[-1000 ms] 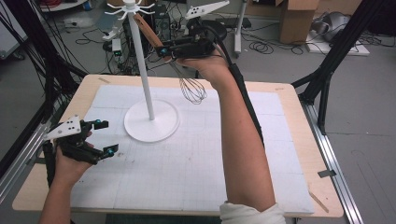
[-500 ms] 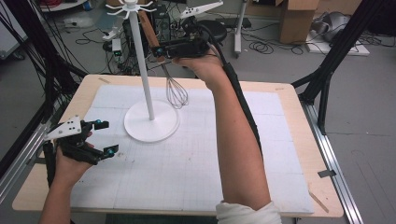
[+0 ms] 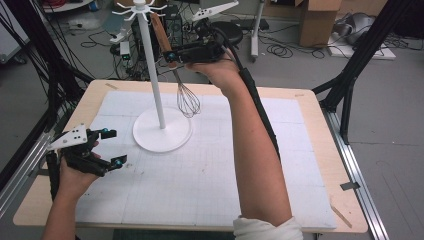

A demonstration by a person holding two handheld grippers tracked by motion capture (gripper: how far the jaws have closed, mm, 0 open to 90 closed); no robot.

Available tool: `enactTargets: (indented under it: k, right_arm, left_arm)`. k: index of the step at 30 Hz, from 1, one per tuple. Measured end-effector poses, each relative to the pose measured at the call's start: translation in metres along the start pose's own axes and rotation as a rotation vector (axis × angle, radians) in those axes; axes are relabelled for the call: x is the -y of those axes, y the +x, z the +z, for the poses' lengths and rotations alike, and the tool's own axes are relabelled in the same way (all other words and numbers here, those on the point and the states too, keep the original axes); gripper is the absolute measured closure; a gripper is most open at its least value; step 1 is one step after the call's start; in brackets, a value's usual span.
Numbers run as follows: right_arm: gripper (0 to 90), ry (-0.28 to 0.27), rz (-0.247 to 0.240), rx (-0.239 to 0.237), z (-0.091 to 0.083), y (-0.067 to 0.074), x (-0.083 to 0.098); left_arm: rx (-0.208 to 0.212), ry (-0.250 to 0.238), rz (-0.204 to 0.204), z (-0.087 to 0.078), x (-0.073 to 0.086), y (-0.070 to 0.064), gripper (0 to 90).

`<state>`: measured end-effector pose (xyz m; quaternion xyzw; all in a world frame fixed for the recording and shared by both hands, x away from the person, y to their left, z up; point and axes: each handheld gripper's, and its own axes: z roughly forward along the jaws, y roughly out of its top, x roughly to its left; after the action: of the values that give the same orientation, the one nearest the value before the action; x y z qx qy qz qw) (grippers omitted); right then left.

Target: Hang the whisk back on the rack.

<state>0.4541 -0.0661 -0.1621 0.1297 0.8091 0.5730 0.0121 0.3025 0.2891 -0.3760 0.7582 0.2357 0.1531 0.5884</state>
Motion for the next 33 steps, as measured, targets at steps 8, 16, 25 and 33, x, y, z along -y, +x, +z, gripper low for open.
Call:
enactTargets:
  k: [8,16,25,33]
  right_arm:
    - [72.5,0.002,-0.022,0.018,-0.011,0.006,-0.002]
    - [72.5,-0.021,-0.001,0.098,-0.029,-0.001,0.007]
    - [72.5,-0.029,0.018,0.156,-0.029,-0.005,0.011]
    - [72.5,-0.037,0.021,0.227,-0.021,-0.005,0.011]
  left_arm:
    - [0.0,0.002,0.0,0.001,0.0,-0.001,1.8]
    - [-0.001,0.002,-0.001,0.001,0.0,-0.001,1.8]
    - [0.0,0.003,-0.004,0.001,0.0,-0.001,1.8]
    - [0.001,-0.002,-0.001,0.0,0.0,0.0,1.8]
